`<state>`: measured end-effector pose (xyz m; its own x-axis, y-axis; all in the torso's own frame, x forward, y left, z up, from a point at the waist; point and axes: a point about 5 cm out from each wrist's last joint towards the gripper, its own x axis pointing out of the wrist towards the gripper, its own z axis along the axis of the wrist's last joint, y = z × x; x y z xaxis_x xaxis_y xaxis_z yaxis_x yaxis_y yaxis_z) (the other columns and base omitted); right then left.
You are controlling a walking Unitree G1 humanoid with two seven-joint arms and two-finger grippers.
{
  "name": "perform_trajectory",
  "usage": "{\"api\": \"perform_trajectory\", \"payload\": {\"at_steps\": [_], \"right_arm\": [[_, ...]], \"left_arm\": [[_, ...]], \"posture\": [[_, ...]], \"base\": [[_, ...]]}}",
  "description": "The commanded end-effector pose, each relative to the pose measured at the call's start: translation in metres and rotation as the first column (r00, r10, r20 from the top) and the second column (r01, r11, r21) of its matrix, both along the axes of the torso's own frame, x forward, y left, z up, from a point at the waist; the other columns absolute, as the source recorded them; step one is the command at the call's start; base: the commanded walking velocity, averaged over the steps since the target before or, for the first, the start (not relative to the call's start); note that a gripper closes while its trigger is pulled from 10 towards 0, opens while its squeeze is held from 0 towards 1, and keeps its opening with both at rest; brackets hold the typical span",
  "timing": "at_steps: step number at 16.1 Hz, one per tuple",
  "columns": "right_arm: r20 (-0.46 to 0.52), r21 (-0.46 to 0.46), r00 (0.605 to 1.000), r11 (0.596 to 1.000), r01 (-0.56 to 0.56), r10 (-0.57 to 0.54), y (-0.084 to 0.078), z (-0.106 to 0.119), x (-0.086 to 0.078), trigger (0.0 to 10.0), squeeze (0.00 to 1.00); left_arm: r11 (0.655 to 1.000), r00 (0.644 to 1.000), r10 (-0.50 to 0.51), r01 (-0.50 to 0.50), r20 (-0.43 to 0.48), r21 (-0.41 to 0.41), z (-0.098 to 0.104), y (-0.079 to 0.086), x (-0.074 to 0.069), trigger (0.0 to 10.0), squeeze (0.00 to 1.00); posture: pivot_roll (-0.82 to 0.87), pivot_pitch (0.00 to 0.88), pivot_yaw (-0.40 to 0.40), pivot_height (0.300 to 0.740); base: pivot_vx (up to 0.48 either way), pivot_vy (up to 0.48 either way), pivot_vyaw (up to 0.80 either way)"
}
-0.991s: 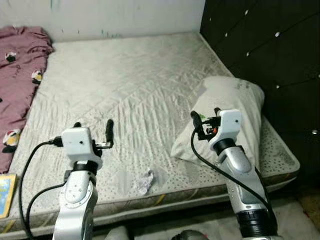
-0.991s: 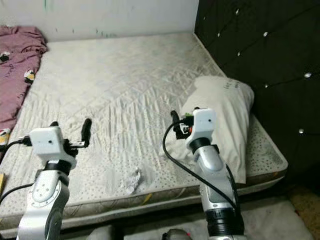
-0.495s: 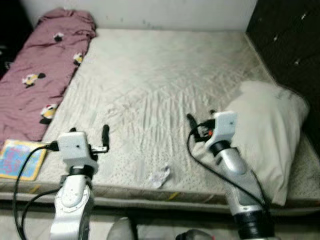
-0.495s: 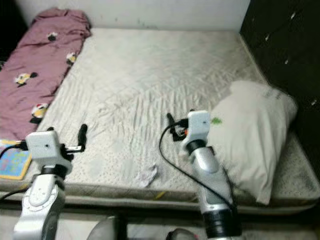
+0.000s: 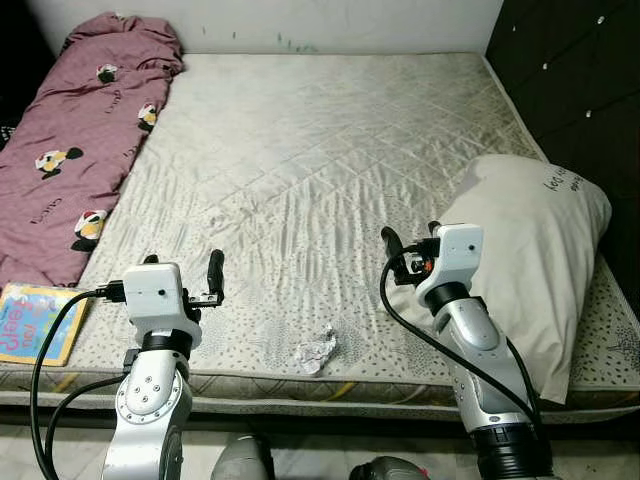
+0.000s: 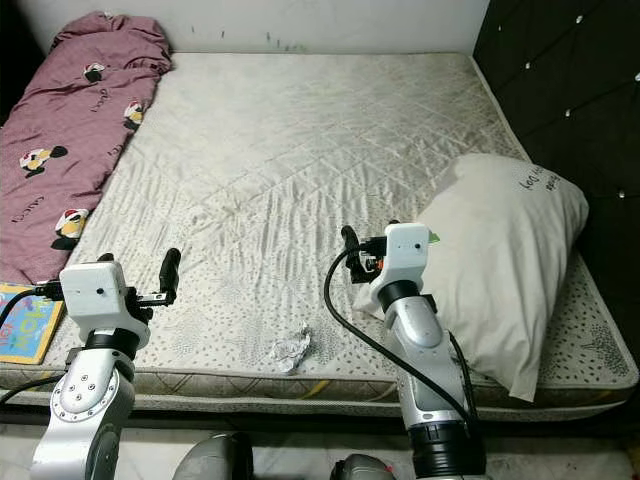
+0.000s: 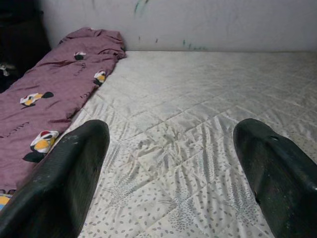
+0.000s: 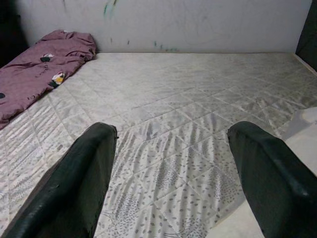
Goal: Clean up the room
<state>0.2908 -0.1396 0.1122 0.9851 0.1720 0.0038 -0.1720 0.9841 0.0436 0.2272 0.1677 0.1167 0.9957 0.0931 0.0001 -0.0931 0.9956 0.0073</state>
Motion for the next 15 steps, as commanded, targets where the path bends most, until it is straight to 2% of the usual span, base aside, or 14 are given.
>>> {"api": "perform_trajectory", "payload": {"at_steps": [1,9,15], "right_arm": [[0.013,0.009,1.0,1.0,0.0,0.0,0.0002,0.0043,-0.0006,10.0,0.0],[0.013,0.011,1.0,1.0,-0.009,0.009,0.002,0.0039,-0.0005,10.0,0.0],[0.009,0.004,1.0,1.0,-0.018,0.018,0.0038,0.0036,0.0013,10.0,0.0]], "left_arm": [[1.0,1.0,0.014,-0.015,0.008,0.013,0.0029,0.0029,-0.0013,10.0,0.0],[0.999,0.999,0.029,-0.031,0.035,0.042,0.0052,0.0033,0.0007,10.0,0.0],[0.998,0.998,0.052,-0.053,0.029,0.039,0.0048,0.0055,0.0011,10.0,0.0]], "posture": [[0.0,0.104,-0.004,0.71],[0.0,0.095,-0.009,0.619],[0.0,0.091,-0.016,0.614]], "base": [[0.0,0.0,0.0],[0.0,0.0,0.0],[0.0,0.0,0.0]]}}
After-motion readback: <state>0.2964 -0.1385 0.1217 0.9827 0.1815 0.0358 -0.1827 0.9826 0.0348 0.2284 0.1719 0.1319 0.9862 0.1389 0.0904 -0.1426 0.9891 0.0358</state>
